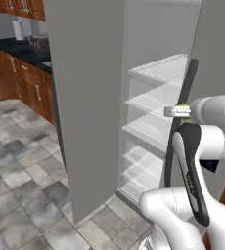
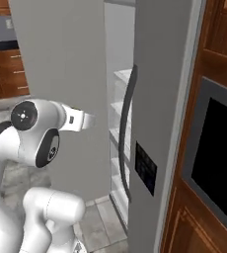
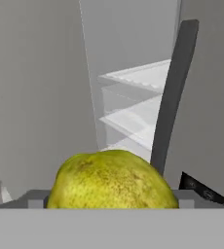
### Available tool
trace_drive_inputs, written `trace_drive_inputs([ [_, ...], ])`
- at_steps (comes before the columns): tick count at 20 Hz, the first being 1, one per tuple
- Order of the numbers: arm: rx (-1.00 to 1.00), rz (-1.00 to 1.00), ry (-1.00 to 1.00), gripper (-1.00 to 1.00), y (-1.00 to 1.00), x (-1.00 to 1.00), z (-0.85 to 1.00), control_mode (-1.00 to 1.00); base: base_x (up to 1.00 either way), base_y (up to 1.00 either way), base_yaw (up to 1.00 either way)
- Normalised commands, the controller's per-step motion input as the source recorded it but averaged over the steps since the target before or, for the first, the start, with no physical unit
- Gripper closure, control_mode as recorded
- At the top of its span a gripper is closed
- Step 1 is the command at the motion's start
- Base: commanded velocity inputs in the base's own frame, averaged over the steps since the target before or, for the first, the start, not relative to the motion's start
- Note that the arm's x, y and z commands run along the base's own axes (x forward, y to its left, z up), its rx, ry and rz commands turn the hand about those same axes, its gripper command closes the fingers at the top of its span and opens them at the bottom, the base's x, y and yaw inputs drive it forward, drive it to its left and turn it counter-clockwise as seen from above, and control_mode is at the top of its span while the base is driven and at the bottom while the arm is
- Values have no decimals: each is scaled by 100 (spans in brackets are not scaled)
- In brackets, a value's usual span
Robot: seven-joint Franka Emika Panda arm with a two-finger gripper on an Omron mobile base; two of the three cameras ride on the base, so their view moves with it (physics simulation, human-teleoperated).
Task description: Retrieve the pear and banana from the fridge and place them into the bowl on the dining table.
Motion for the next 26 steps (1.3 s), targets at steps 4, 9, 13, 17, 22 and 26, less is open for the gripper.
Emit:
trace_drive_inputs([
  [4,0,0,0,100,0,0,0,100,-63,14,52],
  [9,0,0,0,100,0,0,0,100,-74,21,51],
  [13,0,0,0,100,0,0,0,100,-85,27,49],
  [17,0,0,0,100,0,0,0,100,-92,29,45],
  [22,0,0,0,100,0,0,0,100,-82,34,39],
  [26,0,0,0,100,0,0,0,100,-69,38,34],
])
